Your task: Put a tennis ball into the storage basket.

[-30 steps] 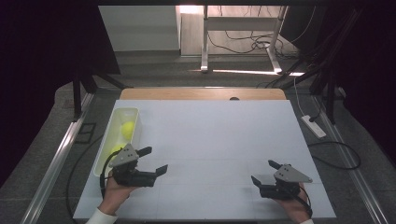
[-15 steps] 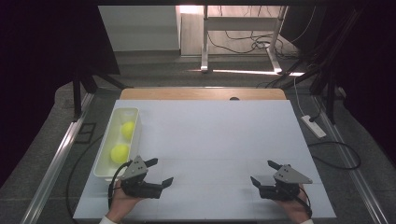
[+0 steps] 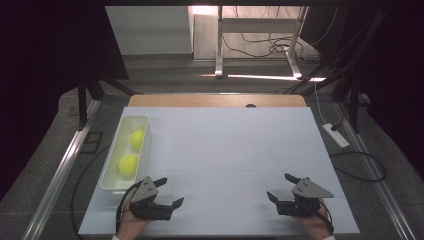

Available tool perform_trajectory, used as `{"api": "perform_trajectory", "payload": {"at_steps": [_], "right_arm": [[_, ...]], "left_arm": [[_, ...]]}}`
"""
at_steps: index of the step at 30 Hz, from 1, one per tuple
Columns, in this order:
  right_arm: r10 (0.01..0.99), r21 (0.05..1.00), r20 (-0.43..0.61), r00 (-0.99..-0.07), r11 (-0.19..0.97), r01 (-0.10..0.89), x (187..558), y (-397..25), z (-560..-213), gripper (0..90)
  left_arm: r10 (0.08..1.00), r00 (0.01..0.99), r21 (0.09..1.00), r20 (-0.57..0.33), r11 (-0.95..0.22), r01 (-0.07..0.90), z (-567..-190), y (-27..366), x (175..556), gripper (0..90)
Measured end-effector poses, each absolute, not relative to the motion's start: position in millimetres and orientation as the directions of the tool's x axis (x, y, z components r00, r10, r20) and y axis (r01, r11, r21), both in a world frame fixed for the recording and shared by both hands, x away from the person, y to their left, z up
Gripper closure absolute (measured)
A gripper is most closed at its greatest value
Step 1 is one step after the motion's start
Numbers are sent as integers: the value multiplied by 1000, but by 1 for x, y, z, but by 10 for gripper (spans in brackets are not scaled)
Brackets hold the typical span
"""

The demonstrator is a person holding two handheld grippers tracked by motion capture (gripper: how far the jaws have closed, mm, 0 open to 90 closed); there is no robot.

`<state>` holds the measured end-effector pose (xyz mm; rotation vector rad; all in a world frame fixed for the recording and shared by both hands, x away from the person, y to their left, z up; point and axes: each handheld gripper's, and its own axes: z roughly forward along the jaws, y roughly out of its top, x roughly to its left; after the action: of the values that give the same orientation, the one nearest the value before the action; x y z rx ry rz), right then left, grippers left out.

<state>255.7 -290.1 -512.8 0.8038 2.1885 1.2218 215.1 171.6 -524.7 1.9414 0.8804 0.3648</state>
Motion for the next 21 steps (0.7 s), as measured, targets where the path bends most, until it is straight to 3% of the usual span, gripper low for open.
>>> {"api": "perform_trajectory", "payload": {"at_steps": [21], "right_arm": [[698, 868, -117, -707, 418, 269, 253, -291, -515, 133]], "left_arm": [[713, 693, 850, -106, -297, 435, -526, 171, 216, 118]]}}
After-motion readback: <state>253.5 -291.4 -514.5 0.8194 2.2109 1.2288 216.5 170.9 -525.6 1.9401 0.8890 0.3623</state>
